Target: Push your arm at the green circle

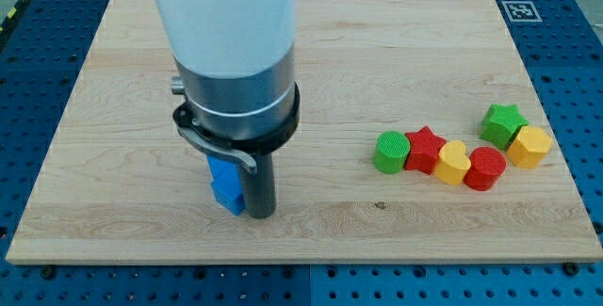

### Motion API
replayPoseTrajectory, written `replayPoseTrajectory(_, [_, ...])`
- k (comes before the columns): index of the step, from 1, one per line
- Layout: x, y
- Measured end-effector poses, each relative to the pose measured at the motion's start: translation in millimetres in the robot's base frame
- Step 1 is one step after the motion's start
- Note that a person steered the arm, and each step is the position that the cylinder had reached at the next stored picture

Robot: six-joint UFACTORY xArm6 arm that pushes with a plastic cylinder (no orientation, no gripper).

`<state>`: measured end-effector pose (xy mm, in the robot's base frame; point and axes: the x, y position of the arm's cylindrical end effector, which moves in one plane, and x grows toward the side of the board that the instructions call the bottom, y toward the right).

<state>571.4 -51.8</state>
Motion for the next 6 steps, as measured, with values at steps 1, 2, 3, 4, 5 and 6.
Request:
replayPoseTrajectory(1, [-13.4, -0.9])
replayPoseTrajectory(2, [-13.4, 0.7])
replayPoseTrajectory(3, [-13.4, 47.0])
replayPoseTrajectory(4, [-13.4, 118.0])
replayPoseTrajectory(5, [-13.4, 134.9])
replayPoseTrajectory(6, [-22.2, 133.3])
